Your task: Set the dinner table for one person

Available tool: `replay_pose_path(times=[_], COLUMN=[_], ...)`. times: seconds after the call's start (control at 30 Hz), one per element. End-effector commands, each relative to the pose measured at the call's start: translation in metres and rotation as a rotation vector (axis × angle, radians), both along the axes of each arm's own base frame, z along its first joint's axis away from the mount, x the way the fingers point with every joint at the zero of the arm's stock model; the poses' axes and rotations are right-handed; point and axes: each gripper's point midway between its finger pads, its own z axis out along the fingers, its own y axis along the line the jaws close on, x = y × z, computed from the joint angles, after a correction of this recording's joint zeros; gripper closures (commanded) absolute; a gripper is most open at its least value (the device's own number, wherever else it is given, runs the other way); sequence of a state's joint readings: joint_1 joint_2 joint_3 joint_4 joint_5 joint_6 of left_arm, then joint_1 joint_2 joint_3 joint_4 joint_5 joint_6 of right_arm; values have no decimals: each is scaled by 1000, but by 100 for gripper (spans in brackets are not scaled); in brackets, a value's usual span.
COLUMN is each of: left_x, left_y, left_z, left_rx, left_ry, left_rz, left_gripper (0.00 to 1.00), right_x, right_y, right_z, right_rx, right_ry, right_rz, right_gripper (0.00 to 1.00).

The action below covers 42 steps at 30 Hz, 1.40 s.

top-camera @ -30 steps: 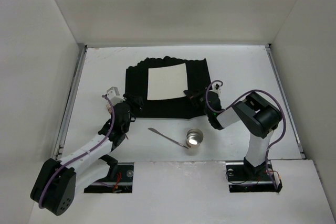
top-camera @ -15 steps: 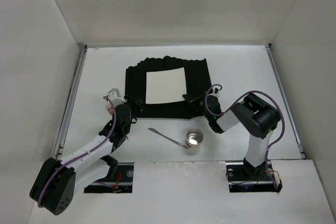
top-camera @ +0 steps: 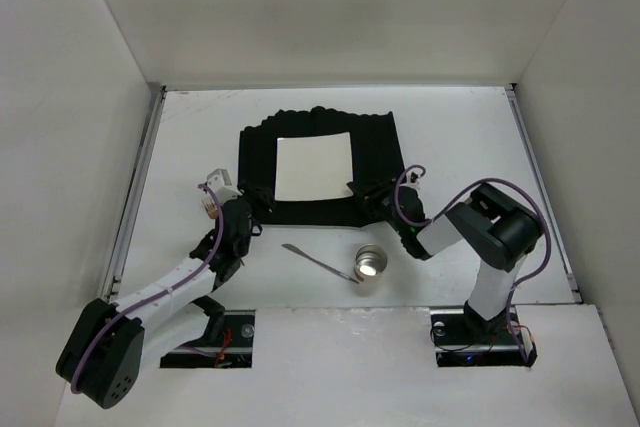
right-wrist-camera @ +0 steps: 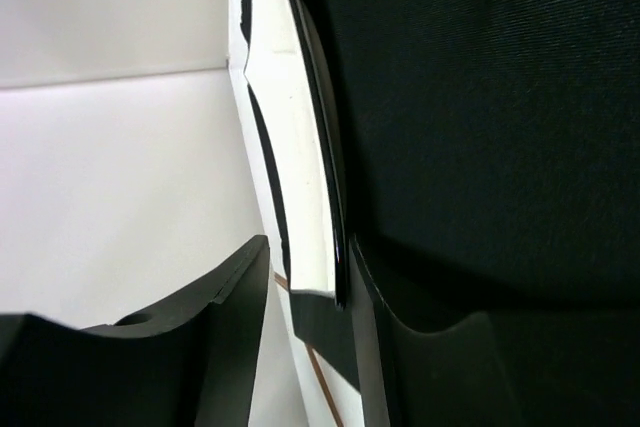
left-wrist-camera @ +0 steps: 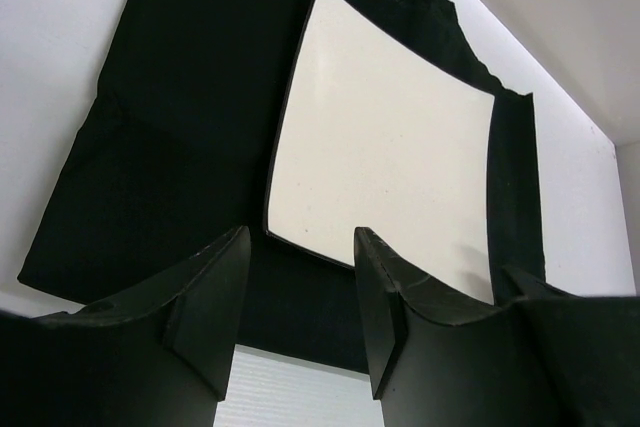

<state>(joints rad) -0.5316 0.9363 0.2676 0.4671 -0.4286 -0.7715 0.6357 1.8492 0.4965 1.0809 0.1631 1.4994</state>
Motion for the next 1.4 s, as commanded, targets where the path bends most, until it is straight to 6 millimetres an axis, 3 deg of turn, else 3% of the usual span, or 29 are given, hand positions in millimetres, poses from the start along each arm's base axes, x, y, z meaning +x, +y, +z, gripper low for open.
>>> replay_pose_path(times=[0.0, 0.17, 0.3, 0.47, 0.53, 0.63, 0.7, 0.77, 0.83, 0.93, 1.03, 1.2, 1.37], left_x=[3, 6, 6, 9, 10, 11, 10, 8, 7, 6, 4, 7, 8], left_y=[0, -6, -27, -47, -51, -50, -53, -58, -64, -68, -64, -60, -62], left_z=[5, 15, 23, 17, 17, 20, 22, 24, 24, 25, 26, 28, 27], left_rx=[1, -17, -37, -6, -5, 0, 6, 17, 33, 38, 36, 37, 35], left_ry=[-34, -54, -83, -86, -95, -113, -120, -125, -128, -136, -145, -150, -152], left_rz=[10, 6, -39, -73, -81, -88, -99, -118, -136, -147, -135, -117, -120], left_gripper=[57, 57, 57, 57, 57, 60, 66, 73, 76, 76, 72, 65, 63], right_x=[-4, -12, -15, -26, -37, -60, -78, -100, -123, -149, -169, -189, -187], right_y=[-4, -30, -53, -83, -91, -95, -96, -92, -87, -78, -65, -49, -53], right_z=[25, 16, 24, 46, 61, 79, 85, 89, 90, 85, 77, 64, 55], right_rx=[-23, -160, -343, -633, -719, -808, -857, -897, -936, -985, -1011, -1030, -1070], right_ry=[-51, -32, -53, -84, -106, -122, -116, -106, -89, -62, -52, -32, -17], right_rz=[10, -6, 6, 24, 51, 138, 221, 319, 416, 522, 609, 714, 697], right_gripper=[56, 52, 50, 50, 59, 83, 90, 89, 83, 64, 61, 58, 60])
